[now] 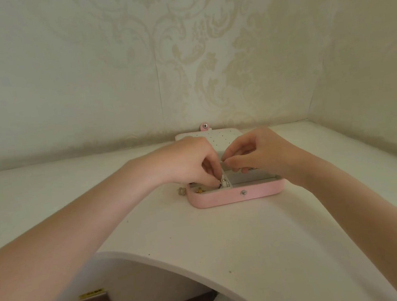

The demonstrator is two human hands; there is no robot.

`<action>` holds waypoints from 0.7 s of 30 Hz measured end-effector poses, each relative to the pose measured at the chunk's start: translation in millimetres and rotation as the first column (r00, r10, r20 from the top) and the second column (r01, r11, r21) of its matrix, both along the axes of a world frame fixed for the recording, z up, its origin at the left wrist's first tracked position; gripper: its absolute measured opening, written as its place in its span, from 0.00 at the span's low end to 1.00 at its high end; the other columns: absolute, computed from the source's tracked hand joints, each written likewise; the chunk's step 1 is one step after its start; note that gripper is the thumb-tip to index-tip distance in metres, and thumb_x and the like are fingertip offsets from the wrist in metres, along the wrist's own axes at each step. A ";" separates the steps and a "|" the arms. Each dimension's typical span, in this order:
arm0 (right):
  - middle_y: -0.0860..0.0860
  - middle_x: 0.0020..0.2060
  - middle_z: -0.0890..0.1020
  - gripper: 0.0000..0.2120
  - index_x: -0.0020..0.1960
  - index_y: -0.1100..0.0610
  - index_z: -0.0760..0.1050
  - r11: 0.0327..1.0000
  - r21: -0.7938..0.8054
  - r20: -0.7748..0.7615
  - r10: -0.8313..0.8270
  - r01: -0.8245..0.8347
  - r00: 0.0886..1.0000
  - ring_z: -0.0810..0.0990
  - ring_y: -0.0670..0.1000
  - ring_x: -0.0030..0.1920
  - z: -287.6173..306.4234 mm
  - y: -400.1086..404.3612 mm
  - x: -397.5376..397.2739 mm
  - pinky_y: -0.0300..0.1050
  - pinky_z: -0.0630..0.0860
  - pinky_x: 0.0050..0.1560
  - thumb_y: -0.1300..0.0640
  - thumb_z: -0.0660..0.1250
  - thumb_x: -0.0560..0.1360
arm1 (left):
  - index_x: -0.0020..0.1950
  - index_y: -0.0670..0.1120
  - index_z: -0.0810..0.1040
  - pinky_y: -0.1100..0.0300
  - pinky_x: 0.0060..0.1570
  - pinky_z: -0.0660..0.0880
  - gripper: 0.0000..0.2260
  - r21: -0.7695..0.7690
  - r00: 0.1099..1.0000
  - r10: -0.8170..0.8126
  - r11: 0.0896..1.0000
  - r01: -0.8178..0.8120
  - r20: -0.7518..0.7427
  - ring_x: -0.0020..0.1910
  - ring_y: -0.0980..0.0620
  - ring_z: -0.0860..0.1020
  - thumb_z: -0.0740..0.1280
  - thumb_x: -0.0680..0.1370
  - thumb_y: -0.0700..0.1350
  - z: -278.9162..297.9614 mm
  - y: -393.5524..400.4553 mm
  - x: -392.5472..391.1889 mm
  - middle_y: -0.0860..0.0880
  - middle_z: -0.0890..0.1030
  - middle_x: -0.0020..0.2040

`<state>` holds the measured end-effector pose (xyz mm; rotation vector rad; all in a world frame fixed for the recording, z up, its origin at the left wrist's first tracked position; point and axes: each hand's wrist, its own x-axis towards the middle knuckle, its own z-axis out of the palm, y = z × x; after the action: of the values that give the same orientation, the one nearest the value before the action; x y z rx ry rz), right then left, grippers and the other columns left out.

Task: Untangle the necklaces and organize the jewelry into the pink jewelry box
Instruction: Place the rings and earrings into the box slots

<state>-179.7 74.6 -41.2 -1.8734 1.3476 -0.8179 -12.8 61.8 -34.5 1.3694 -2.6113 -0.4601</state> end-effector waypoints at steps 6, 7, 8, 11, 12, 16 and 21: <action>0.56 0.36 0.81 0.02 0.42 0.60 0.81 1.000 -0.002 -0.045 0.013 -0.013 0.999 0.77 0.47 0.34 -4.2 -0.4 -2.2 0.26 0.71 0.34 0.66 0.71 0.70 | 0.46 0.48 0.83 0.63 0.41 0.74 0.05 -0.037 0.998 0.040 0.999 -0.038 0.046 0.39 0.57 0.79 0.71 0.71 0.43 0.8 3.9 -4.8 0.54 0.81 0.37; 0.56 0.35 0.81 0.02 0.42 0.61 0.81 1.000 -0.003 -0.032 0.017 -0.017 0.999 0.77 0.47 0.34 -4.0 -1.0 -2.9 0.27 0.72 0.33 0.66 0.71 0.70 | 0.47 0.48 0.84 0.64 0.42 0.74 0.05 -0.030 0.998 0.040 0.999 -0.039 0.039 0.39 0.58 0.79 0.71 0.71 0.42 2.7 4.0 -3.4 0.54 0.81 0.37; 0.54 0.34 0.81 0.02 0.43 0.62 0.81 1.000 -0.003 -0.024 0.023 -0.023 0.999 0.77 0.46 0.33 -3.8 -1.5 -3.7 0.27 0.72 0.34 0.66 0.71 0.70 | 0.46 0.47 0.84 0.63 0.44 0.75 0.05 -0.018 0.999 0.046 0.999 -0.046 0.020 0.38 0.58 0.79 0.71 0.71 0.42 5.3 3.2 -0.6 0.54 0.81 0.37; 0.51 0.32 0.81 0.02 0.42 0.60 0.82 0.998 0.004 0.003 0.060 -0.060 0.998 0.76 0.42 0.31 -3.0 -0.9 -4.3 0.28 0.73 0.35 0.65 0.72 0.70 | 0.45 0.48 0.84 0.60 0.47 0.77 0.04 0.024 0.994 0.092 0.996 -0.091 -0.063 0.38 0.61 0.79 0.72 0.71 0.42 13.3 -2.2 12.7 0.58 0.82 0.37; 0.51 0.34 0.82 0.03 0.42 0.59 0.82 0.997 0.002 -0.004 0.080 -0.080 0.997 0.77 0.41 0.32 -2.7 0.0 -3.5 0.28 0.73 0.37 0.64 0.72 0.70 | 0.45 0.48 0.84 0.61 0.47 0.76 0.04 0.026 0.992 0.101 0.995 -0.099 -0.074 0.36 0.65 0.78 0.73 0.71 0.42 14.3 -4.0 16.8 0.60 0.81 0.36; 0.50 0.35 0.83 0.05 0.39 0.53 0.82 0.987 -0.024 -0.137 0.153 -0.158 0.979 0.75 0.38 0.31 -2.2 2.6 5.8 0.25 0.69 0.36 0.63 0.73 0.69 | 0.45 0.50 0.83 0.75 0.36 0.70 0.04 0.024 0.991 0.110 0.994 -0.109 -0.073 0.31 0.72 0.74 0.72 0.72 0.42 10.4 -6.7 22.9 0.64 0.78 0.34; 0.47 0.35 0.83 0.10 0.35 0.45 0.80 0.986 -0.081 -0.325 0.115 -0.149 0.939 0.72 0.38 0.29 -6.9 -1.2 14.5 0.33 0.68 0.36 0.59 0.74 0.67 | 0.42 0.53 0.82 0.71 0.38 0.71 0.04 0.036 0.986 0.117 0.993 -0.114 -0.117 0.31 0.71 0.75 0.72 0.71 0.43 5.5 -6.0 21.8 0.65 0.78 0.30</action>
<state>-165.1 73.4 -48.1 -2.2259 1.3706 -0.5406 9.0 55.7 -29.0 1.4454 -2.4247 -0.5470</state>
